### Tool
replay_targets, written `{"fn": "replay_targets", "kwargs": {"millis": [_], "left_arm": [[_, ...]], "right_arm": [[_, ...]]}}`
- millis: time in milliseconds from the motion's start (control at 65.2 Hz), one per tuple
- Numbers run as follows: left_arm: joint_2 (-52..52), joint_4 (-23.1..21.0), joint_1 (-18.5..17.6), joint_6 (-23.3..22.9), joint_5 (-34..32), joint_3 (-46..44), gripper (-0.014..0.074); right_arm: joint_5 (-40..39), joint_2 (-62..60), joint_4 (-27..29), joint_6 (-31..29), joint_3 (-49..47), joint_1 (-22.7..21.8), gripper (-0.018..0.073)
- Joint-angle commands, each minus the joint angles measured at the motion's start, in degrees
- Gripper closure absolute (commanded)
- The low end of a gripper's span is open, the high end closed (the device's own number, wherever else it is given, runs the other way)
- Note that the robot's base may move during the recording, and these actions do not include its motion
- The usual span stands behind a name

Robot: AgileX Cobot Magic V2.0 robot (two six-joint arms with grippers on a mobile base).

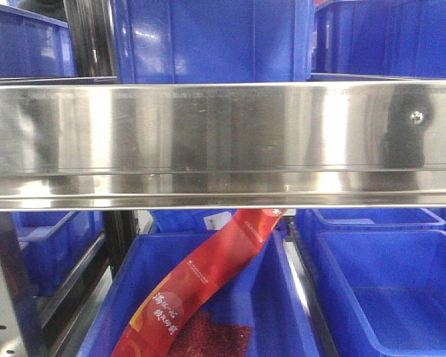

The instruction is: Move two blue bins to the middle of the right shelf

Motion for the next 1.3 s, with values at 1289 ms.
{"fn": "replay_targets", "kwargs": {"millis": [1289], "left_arm": [[0.48,3.03,-0.80,1.44,3.85,11.22,0.0706]], "right_arm": [[-5.86,1.51,4.00,0.53,17.75,0.06,0.0713]]}}
